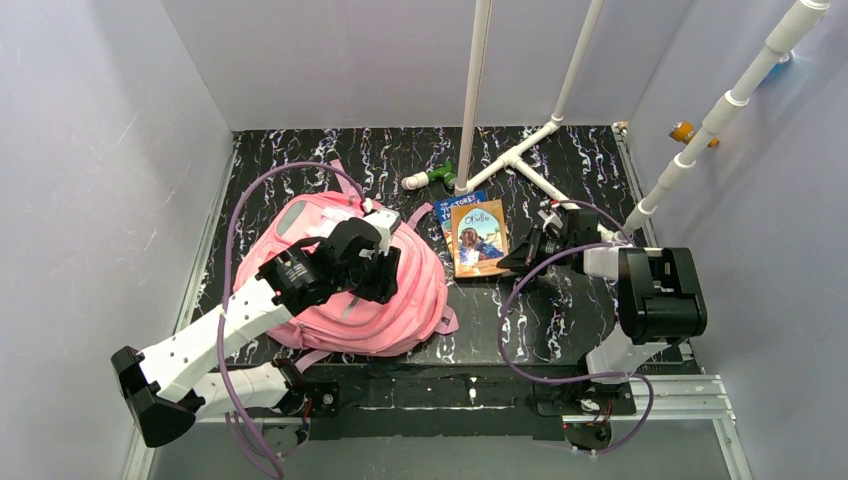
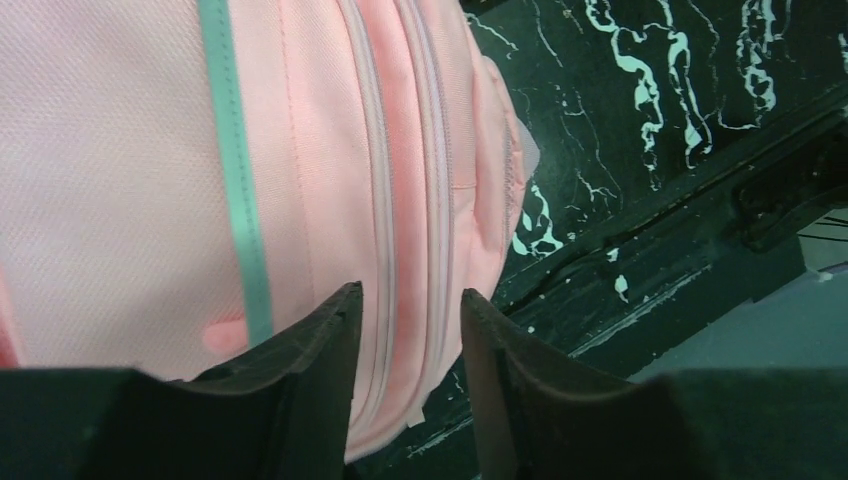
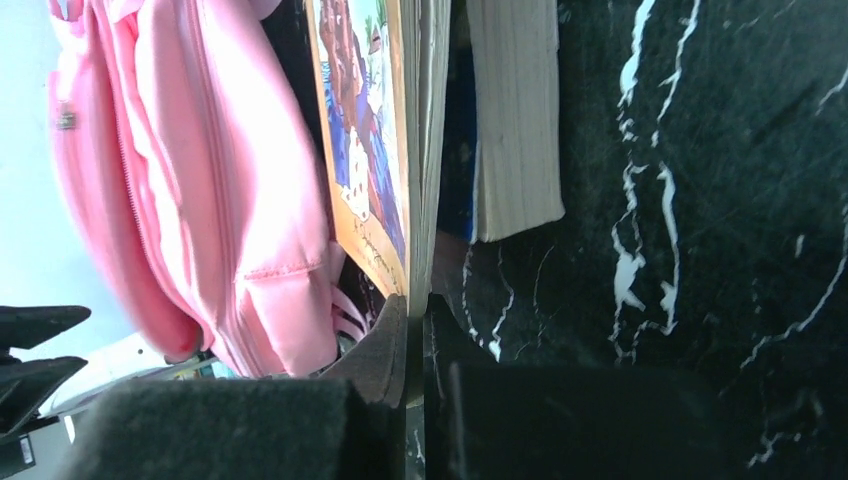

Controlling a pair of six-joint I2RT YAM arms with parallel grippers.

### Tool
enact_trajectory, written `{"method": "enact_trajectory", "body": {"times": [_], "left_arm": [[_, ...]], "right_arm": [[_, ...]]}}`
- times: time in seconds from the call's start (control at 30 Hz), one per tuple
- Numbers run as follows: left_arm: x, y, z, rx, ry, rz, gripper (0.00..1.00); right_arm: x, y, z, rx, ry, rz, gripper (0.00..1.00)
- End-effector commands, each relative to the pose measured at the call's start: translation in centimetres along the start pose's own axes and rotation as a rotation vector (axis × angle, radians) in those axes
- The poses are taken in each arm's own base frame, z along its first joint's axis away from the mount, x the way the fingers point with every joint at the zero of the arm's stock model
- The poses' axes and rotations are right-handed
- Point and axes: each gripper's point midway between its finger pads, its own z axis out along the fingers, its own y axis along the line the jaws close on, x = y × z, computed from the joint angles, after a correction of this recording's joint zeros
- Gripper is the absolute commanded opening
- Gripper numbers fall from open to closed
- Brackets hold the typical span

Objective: Pack the student bag
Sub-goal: Pick up the book from the center of the board.

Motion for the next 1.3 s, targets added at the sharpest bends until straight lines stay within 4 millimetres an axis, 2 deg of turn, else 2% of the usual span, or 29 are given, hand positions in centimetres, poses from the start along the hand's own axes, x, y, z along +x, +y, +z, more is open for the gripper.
{"method": "enact_trajectory", "body": {"times": [0.0, 0.13, 0.3, 0.43, 0.5, 0.6, 0.73, 0.83, 1.03, 1.13, 1.27], "left_arm": [[-1.5, -1.3, -1.1, 0.064, -0.047, -0.019, 0.44], [-2.3, -2.3, -1.3, 0.105, -0.059, -0.033, 0.6], [-5.2, -3.9, -1.9, 0.152, -0.121, -0.119, 0.82], [-8.9, -4.3, -2.9, 0.198, -0.216, -0.388, 0.92], [-11.3, -5.1, -3.7, 0.299, -0.29, -0.529, 0.94], [-13.7, -4.7, -4.4, 0.388, -0.435, -0.663, 0.98], [-16.6, -3.8, -6.3, 0.487, -0.665, -0.8, 0.98], [-17.4, -2.9, -6.3, 0.446, -0.706, -0.83, 0.98], [-18.3, -1.8, -5.7, 0.4, -0.753, -0.867, 0.97], [-19.1, -1.9, -6.6, 0.448, -0.832, -0.848, 0.85], [-18.9, -1.5, -6.9, 0.485, -0.882, -0.885, 0.61]], "right_arm": [[-0.1, 2.4, -1.8, -0.001, -0.017, -0.044, 0.01], [-0.5, 6.3, -3.7, -0.07, -0.086, -0.062, 0.01], [-2.8, 13.3, -6.1, -0.256, -0.269, 0.009, 0.01], [-4.4, 20.1, -7.5, -0.419, -0.371, 0.026, 0.01], [-4.5, 23.4, -7.7, -0.506, -0.396, 0.037, 0.01], [-4.5, 27.3, -7.9, -0.615, -0.417, 0.059, 0.01], [-3.8, 30.6, -7.4, -0.71, -0.42, 0.1, 0.01], [-3.2, 32.5, -7.3, -0.764, -0.432, 0.118, 0.01], [-0.3, 35.9, -6.0, -0.818, -0.392, 0.116, 0.01], [1.0, 36.9, -5.7, -0.827, -0.397, 0.108, 0.01], [2.1, 37.1, -5.7, -0.825, -0.414, 0.105, 0.01]]}}
